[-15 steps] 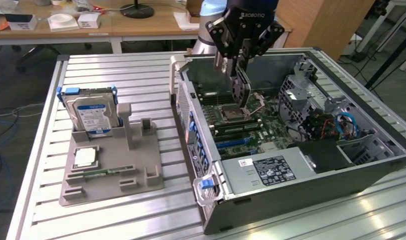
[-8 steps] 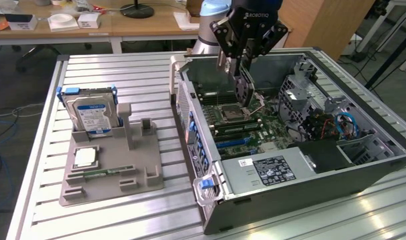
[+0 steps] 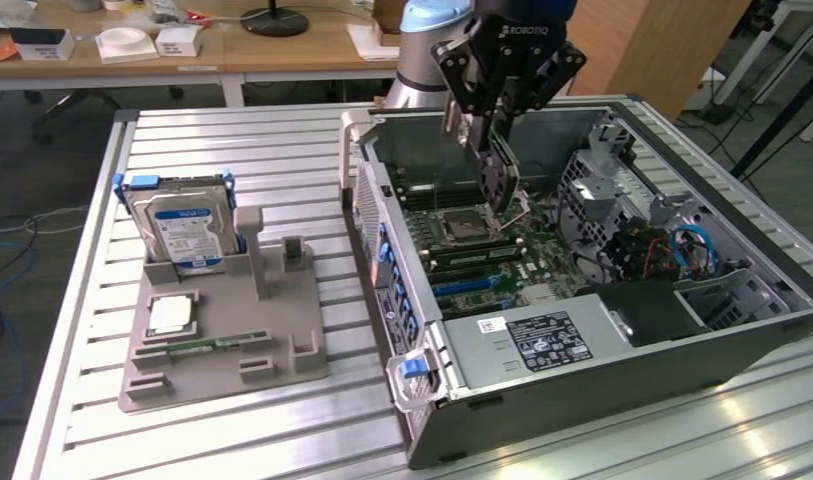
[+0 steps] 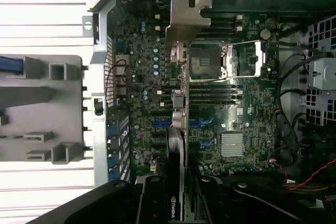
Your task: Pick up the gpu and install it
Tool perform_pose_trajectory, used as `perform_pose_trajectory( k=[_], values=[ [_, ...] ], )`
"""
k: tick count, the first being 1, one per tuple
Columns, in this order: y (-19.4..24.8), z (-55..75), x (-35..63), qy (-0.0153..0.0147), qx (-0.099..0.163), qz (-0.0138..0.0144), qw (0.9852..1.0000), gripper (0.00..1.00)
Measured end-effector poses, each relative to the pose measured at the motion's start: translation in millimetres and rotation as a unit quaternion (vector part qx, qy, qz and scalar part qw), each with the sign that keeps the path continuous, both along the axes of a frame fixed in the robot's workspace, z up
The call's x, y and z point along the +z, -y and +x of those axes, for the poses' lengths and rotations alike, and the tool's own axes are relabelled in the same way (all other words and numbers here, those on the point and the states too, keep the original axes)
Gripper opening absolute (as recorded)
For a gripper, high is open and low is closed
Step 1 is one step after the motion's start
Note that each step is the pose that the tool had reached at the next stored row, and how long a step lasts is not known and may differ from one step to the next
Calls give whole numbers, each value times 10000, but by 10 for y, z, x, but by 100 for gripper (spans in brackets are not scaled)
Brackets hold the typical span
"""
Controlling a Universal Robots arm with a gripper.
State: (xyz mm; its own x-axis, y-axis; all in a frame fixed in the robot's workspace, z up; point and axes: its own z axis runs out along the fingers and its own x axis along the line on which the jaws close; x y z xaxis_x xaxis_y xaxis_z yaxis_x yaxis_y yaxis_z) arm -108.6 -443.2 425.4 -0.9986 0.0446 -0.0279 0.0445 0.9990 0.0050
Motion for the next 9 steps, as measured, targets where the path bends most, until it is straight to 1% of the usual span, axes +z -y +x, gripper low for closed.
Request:
perform_pose_trajectory(
  k=[9],
  values=[
    [-3,136,0,0,1,0,10000,26]
  ],
)
